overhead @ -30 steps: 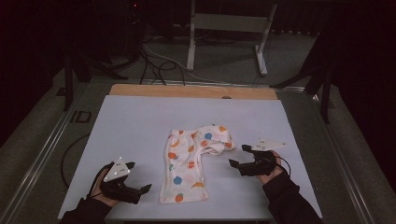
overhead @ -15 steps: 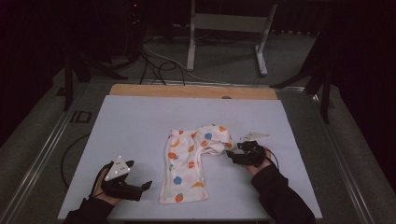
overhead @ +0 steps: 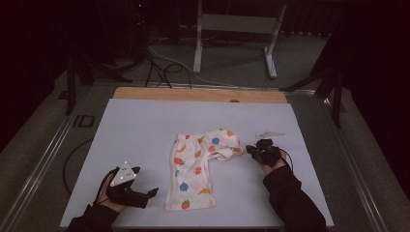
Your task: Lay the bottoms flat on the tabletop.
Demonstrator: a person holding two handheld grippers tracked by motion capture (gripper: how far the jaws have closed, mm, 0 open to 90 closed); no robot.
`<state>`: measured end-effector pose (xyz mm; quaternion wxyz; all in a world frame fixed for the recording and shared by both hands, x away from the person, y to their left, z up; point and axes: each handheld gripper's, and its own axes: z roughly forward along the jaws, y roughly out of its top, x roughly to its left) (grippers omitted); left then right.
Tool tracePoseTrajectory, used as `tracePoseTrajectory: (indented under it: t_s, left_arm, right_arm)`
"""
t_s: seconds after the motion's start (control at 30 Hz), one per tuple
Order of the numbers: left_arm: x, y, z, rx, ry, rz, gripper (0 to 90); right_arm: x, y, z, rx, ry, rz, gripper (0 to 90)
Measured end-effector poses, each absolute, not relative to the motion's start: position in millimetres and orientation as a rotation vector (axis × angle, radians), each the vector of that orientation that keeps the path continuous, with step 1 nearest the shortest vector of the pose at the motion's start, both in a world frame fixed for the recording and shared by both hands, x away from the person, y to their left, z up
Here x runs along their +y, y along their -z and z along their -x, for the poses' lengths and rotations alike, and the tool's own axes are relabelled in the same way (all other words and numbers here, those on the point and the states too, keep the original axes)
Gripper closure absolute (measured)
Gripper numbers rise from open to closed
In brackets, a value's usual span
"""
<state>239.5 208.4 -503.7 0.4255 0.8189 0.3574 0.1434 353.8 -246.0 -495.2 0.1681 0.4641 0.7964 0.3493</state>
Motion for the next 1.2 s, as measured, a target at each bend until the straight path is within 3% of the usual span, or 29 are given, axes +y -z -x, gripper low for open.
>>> tracePoseTrajectory:
  t_s: [0.23, 0.37, 0.47, 0.57, 0.63, 0.7, 1.2]
  left_arm:
    - [207.3, 503.9, -238.6, 0.879, -0.356, -2.067, 0.3]
    - [207.2, 503.9, -238.3, 0.871, -0.357, -2.069, 0.3]
    - [207.4, 503.9, -238.6, 0.873, -0.354, -2.066, 0.3]
    - [207.5, 504.2, -238.3, 0.870, -0.351, -2.067, 0.3]
    - [207.7, 504.3, -238.2, 0.870, -0.354, -2.067, 0.3]
    - [208.1, 504.0, -237.8, 0.871, -0.355, -2.062, 0.3]
    - [208.9, 504.0, -239.1, 0.885, -0.352, -2.053, 0.3]
  right_arm:
    - [-225.3, 499.3, -336.3, 2.393, -1.013, -1.269, 84.0]
    - [-207.1, 505.0, -328.6, 2.429, -1.029, -1.242, 62.4]
    - [-195.0, 508.7, -329.9, 2.423, -1.020, -1.227, 58.3]
    - [-185.7, 510.7, -334.3, 2.399, -0.980, -1.221, 63.2]
    - [-184.5, 511.2, -336.8, 2.365, -0.946, -1.228, 79.8]
    - [-186.5, 509.3, -337.6, 2.348, -0.949, -1.235, 86.7]
    - [-181.9, 460.1, -340.8, 2.272, -1.095, -1.108, 87.7]
